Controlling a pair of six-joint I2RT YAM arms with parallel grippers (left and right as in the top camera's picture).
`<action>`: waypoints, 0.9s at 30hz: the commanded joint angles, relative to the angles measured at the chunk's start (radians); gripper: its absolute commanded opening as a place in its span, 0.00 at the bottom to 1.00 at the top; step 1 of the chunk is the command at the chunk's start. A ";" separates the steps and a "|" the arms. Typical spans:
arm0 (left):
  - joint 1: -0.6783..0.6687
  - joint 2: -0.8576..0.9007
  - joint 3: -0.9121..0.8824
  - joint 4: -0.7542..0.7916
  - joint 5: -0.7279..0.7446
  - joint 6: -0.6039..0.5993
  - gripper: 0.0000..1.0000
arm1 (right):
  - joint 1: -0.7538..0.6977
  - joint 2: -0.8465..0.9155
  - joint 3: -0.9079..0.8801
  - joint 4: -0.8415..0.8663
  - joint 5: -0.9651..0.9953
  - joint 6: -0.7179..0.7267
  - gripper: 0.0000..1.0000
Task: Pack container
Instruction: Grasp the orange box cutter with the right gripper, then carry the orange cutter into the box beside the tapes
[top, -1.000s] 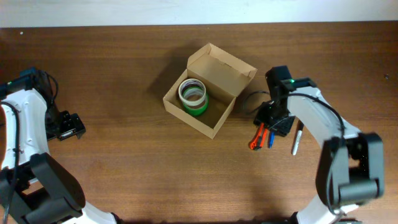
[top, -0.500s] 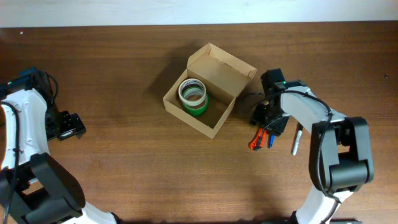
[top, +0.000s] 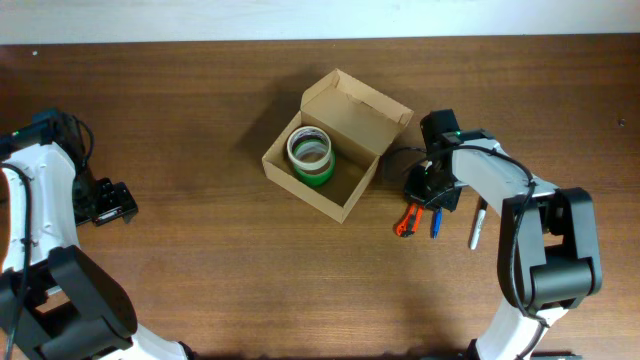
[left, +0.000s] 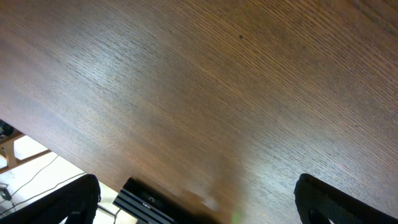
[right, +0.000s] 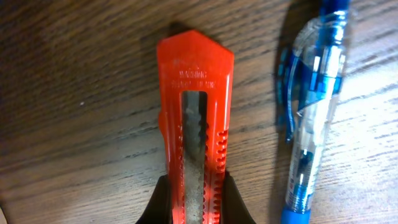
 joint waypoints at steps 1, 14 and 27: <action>0.003 -0.009 -0.005 0.000 0.004 0.012 1.00 | 0.005 -0.056 0.047 -0.027 -0.027 -0.060 0.04; 0.003 -0.009 -0.005 0.000 0.004 0.012 1.00 | 0.068 -0.378 0.741 -0.310 0.037 -0.372 0.04; 0.003 -0.009 -0.005 0.000 0.004 0.012 1.00 | 0.402 -0.081 0.807 -0.356 0.085 -0.787 0.04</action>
